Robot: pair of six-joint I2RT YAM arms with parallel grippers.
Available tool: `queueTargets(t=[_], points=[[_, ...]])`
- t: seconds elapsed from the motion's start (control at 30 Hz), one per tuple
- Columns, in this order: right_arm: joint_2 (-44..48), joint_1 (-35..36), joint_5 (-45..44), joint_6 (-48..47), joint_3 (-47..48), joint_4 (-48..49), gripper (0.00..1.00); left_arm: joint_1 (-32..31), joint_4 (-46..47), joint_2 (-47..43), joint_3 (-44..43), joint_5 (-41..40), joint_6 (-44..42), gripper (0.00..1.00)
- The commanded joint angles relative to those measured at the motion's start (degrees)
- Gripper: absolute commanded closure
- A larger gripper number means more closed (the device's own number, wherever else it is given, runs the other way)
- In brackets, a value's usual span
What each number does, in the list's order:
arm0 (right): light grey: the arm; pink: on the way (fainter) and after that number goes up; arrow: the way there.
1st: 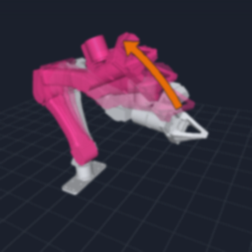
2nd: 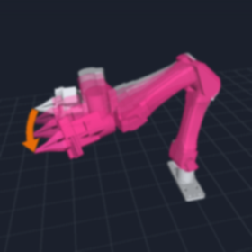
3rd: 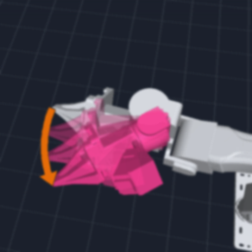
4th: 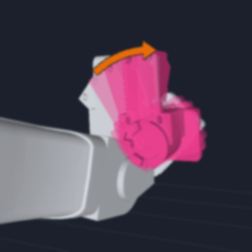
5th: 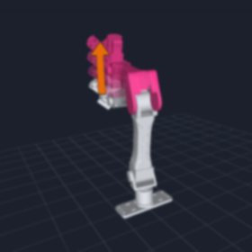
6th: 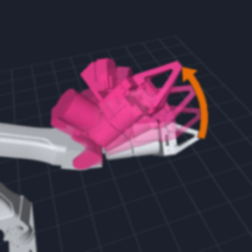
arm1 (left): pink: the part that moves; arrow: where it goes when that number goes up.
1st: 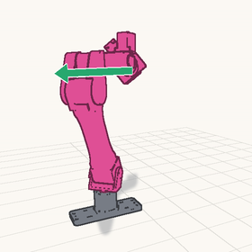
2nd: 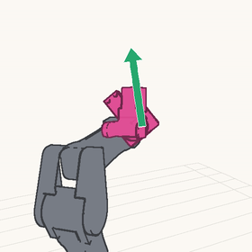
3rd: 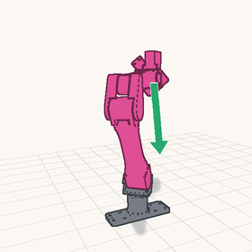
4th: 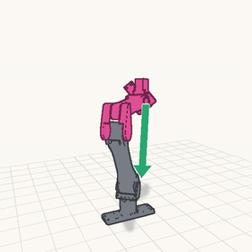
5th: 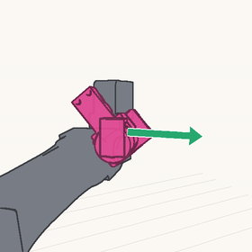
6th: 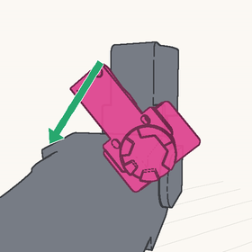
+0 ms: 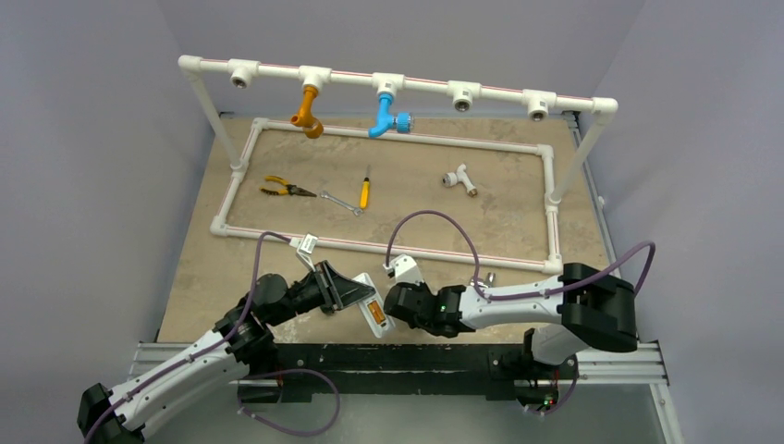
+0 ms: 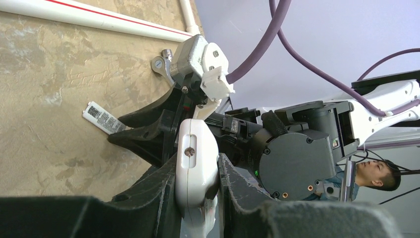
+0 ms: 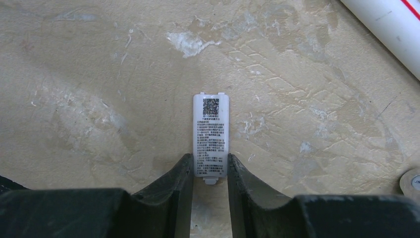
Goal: Load the batteries into the remote control
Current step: Pick up the battery cover at the center of the board, then load the battery cover into the remote control.
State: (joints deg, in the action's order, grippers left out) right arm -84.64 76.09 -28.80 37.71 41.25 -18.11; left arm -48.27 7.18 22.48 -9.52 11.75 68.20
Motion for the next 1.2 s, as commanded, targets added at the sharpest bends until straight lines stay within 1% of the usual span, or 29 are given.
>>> queueTargets(t=[0.0, 0.1, 0.33, 0.5, 0.57, 0.63, 0.9, 1.17], points=[[-0.5, 0.7, 0.5, -0.8, 0.2, -4.5, 0.79, 0.4, 2.9, -0.5, -0.7, -0.3, 0.8, 1.0], [2.4, 0.7, 0.6, -0.3, -0.4, -5.7, 0.8, 0.4, 3.1, -0.1, -0.7, -0.4, 0.7, 1.0], [14.2, 0.6, -0.2, -1.2, -1.8, -10.3, 0.8, 0.4, 2.8, -0.2, -0.2, -1.5, 1.0, 1.0], [22.0, 0.7, 0.0, -2.2, 1.1, -15.5, 0.81, 0.4, 2.7, 0.8, -0.1, -2.6, 1.0, 1.0], [24.5, 0.7, -0.8, -2.9, 2.8, -16.8, 0.81, 0.4, 2.7, 1.3, 0.0, -3.1, 1.0, 1.0], [26.4, 0.6, 0.4, -4.2, 4.8, -17.5, 0.8, 0.4, 2.8, 1.7, 0.2, -3.9, 1.1, 1.0], [28.6, 1.6, 5.0, -4.8, 10.9, -16.9, 0.8, 0.3, 4.1, 4.4, 0.4, -6.7, 1.9, 1.0], [22.1, 5.4, 8.4, -6.1, 16.5, -15.0, 0.81, 0.4, 4.5, 5.8, 0.0, -8.1, 2.5, 1.0]])
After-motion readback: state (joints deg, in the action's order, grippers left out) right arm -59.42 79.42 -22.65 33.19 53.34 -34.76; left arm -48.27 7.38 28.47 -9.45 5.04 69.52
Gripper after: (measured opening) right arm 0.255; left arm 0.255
